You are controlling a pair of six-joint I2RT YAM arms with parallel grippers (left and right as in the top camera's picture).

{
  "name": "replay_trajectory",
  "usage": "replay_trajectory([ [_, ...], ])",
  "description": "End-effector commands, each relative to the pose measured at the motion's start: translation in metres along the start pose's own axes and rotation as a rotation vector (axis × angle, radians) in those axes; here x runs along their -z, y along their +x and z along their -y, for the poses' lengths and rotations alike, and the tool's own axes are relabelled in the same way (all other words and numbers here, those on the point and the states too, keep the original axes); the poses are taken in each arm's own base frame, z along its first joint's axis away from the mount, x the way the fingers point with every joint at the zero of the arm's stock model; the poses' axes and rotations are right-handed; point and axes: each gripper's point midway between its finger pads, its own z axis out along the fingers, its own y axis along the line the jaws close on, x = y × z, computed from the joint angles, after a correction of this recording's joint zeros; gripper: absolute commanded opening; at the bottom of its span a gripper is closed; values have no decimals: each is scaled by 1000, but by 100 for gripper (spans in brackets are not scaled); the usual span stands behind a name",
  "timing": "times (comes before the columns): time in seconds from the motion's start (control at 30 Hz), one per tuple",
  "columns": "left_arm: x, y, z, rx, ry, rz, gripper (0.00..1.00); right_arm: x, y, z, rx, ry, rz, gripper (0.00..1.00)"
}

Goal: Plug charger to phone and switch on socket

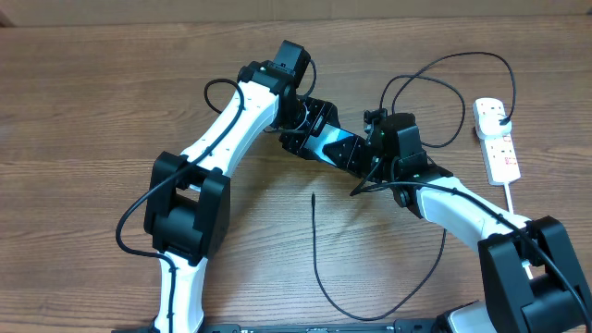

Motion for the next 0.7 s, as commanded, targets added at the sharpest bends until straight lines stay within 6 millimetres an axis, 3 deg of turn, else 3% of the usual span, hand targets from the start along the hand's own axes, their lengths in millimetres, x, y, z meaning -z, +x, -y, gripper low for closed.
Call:
replay_trajectory([
  [0.0, 3, 11, 10, -8, 25, -22, 4, -1, -7, -6, 20, -3, 18, 17],
  [0.27, 3, 11, 10, -16, 24, -22, 4, -1, -7, -6, 19, -1, 21, 9],
  [0.67, 3, 9, 10, -15, 23, -8, 4, -1, -7, -6, 19, -1, 21, 5],
])
